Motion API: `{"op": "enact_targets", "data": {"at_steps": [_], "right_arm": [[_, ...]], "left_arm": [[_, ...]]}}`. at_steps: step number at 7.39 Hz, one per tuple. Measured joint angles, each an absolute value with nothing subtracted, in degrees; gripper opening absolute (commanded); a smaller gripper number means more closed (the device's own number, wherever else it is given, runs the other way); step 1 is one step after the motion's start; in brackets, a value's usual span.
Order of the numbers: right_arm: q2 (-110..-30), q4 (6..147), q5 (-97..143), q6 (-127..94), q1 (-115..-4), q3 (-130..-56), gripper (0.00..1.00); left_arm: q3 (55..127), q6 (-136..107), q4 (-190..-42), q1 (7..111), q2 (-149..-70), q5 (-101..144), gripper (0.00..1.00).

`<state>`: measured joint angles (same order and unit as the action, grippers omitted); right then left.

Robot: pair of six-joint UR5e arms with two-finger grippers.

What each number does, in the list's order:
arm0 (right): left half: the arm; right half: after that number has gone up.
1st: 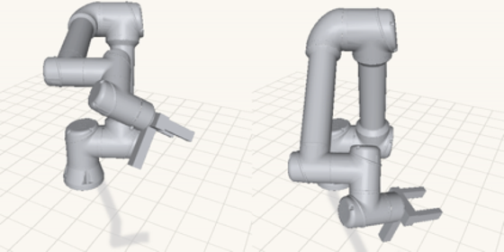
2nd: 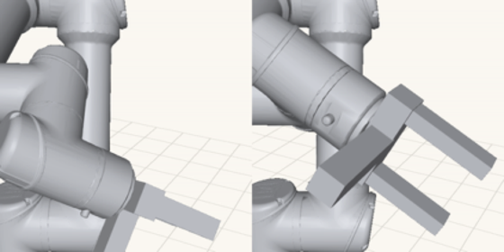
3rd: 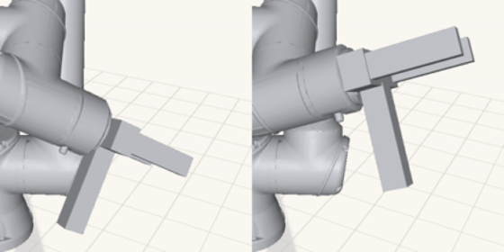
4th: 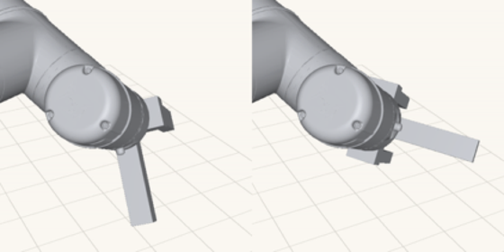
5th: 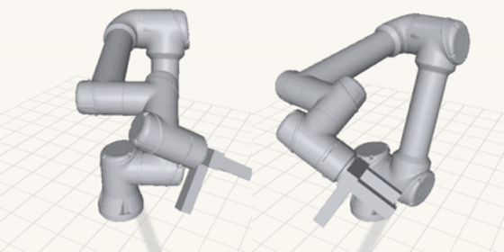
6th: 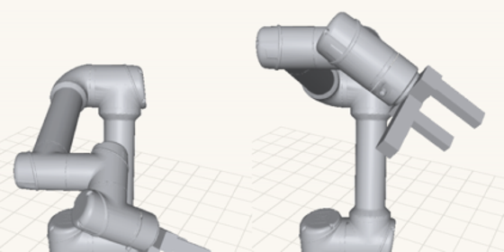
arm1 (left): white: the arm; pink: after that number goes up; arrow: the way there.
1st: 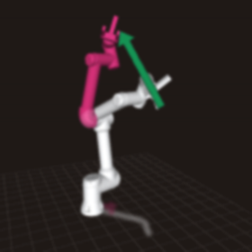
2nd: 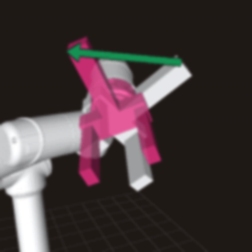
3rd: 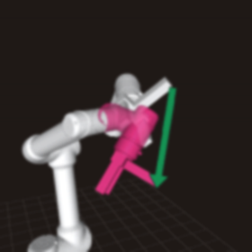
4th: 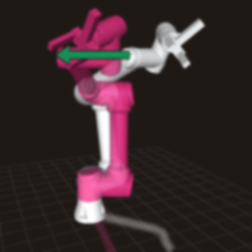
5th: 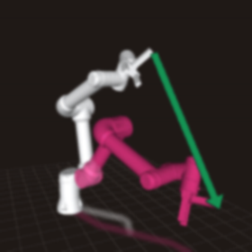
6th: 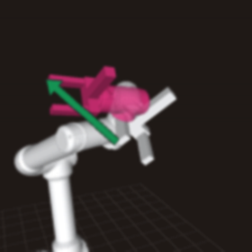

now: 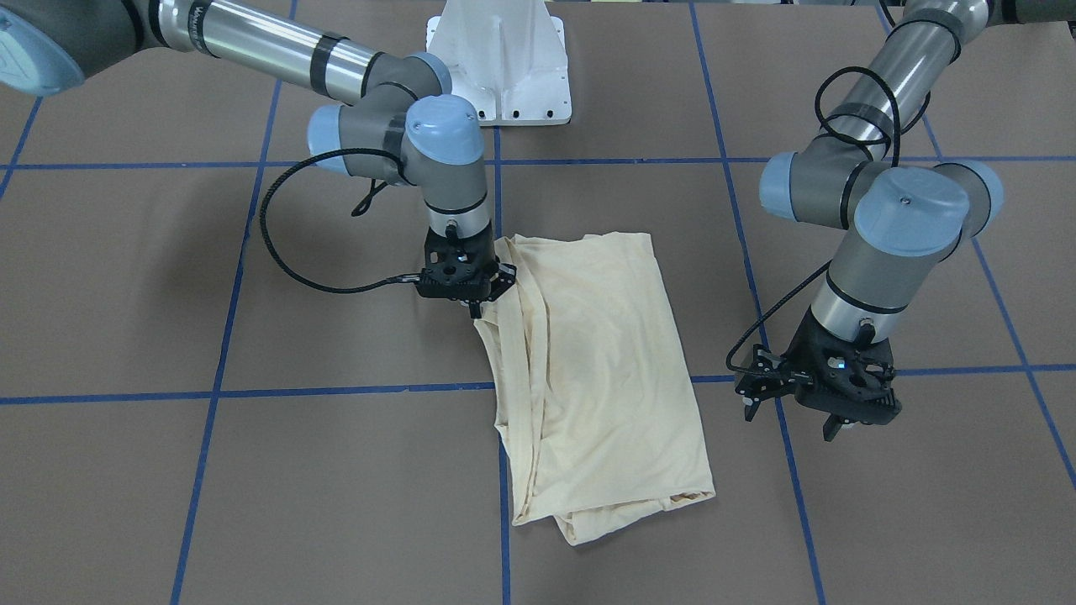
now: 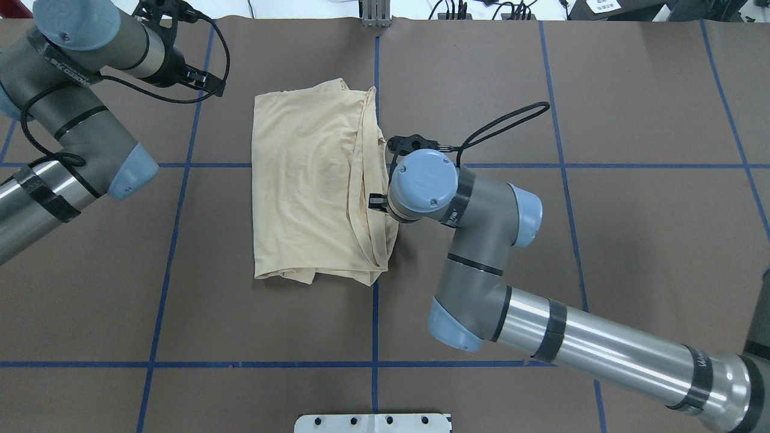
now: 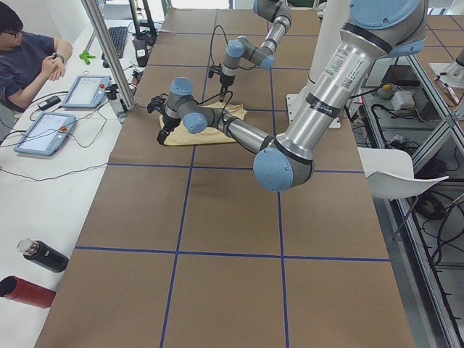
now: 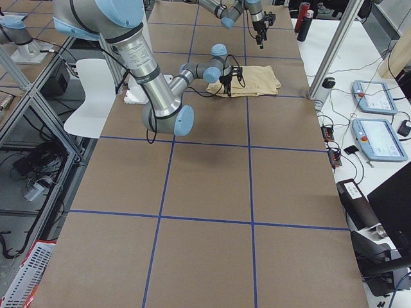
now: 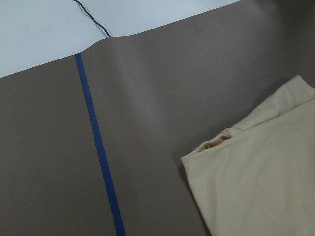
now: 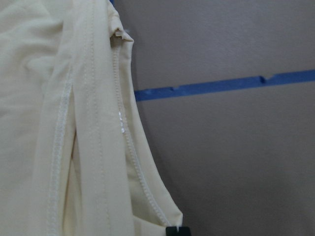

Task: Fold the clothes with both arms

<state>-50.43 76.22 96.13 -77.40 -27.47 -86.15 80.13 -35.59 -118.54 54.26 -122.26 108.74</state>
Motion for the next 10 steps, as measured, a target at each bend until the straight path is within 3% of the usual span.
{"op": "enact_targets", "data": {"at_steps": [1,2,3,5,7,8,10], "right_arm": [[-54.19,76.26,96.26,-76.94,-27.14,-90.06,0.42],[-57.02,76.30,96.27,-76.61,-26.63,-93.10,0.98],[-57.75,77.04,96.06,-76.41,-26.07,-94.71,0.99],[-51.30,84.41,95.49,-76.39,-25.40,-93.19,0.97],[-43.01,88.39,94.11,-76.93,-24.24,-85.65,0.69],[-40.91,88.81,92.66,-76.81,-23.55,-82.83,0.48],[-40.02,89.18,91.72,-76.21,-23.07,-81.08,0.28]], "left_arm": [[80.15,-35.61,-118.53,54.26,-122.26,108.73,1.00],[80.15,-35.65,-118.50,54.26,-122.26,108.72,1.00],[80.16,-35.67,-118.49,54.24,-122.26,108.72,1.00],[80.16,-35.68,-118.52,54.23,-122.25,108.78,1.00],[80.16,-35.63,-118.49,54.23,-122.25,108.80,1.00],[80.16,-35.61,-118.49,54.23,-122.24,108.81,1.00],[80.16,-35.60,-118.50,54.23,-122.18,108.81,1.00]]}}
